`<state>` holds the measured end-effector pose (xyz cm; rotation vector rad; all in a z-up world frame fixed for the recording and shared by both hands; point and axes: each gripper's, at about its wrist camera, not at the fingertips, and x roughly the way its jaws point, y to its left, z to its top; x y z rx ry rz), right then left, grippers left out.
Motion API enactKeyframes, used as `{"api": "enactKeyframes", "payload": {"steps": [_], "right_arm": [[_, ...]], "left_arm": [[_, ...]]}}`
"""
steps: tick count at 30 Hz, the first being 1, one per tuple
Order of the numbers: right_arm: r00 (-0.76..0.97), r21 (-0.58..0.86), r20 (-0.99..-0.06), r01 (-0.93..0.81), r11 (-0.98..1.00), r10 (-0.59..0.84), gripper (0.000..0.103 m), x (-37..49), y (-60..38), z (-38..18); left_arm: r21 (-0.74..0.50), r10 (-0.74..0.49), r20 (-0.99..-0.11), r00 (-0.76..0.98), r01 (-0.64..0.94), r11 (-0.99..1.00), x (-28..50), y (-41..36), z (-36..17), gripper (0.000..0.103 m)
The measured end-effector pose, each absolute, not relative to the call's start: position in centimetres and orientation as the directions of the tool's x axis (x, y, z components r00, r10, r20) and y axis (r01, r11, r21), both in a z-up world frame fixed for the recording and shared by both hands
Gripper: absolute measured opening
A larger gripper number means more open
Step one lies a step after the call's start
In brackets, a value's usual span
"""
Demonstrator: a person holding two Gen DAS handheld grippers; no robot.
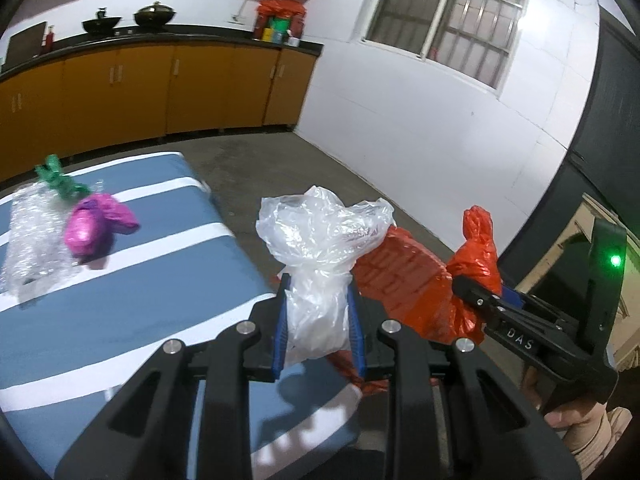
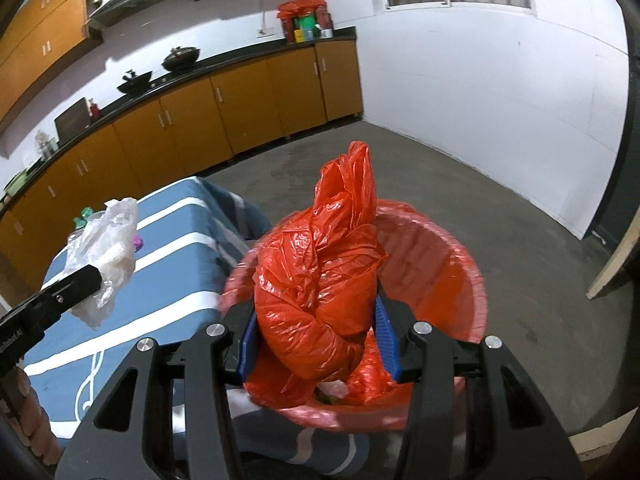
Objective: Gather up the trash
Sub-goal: 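Carry both bags over the red basket, then open both tools to drop the bags into the basket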
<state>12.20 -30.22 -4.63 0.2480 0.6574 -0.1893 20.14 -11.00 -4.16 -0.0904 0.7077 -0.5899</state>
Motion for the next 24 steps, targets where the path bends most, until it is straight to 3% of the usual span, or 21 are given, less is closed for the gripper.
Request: {"api": "enactKeyframes", "payload": {"steps": [15,24], "right_arm": [[0.756,0.177,-0.639,0.32,0.931,-0.139,0.049,11.9,-34.0,-5.7],[0.758,0.174,-0.634,0.335,0.926,-0.155,0.059,12.6,-35.1,-6.1]], "left_arm": [[-0.291,-0.598,-0.614,0.515,0.556,0.778,22.1,-17.6,-5.5,0.027],[-0.311,-0.6,-0.654,0.461,0.56,0.768,23.4,-20.3,-7.7,0.035]]}}
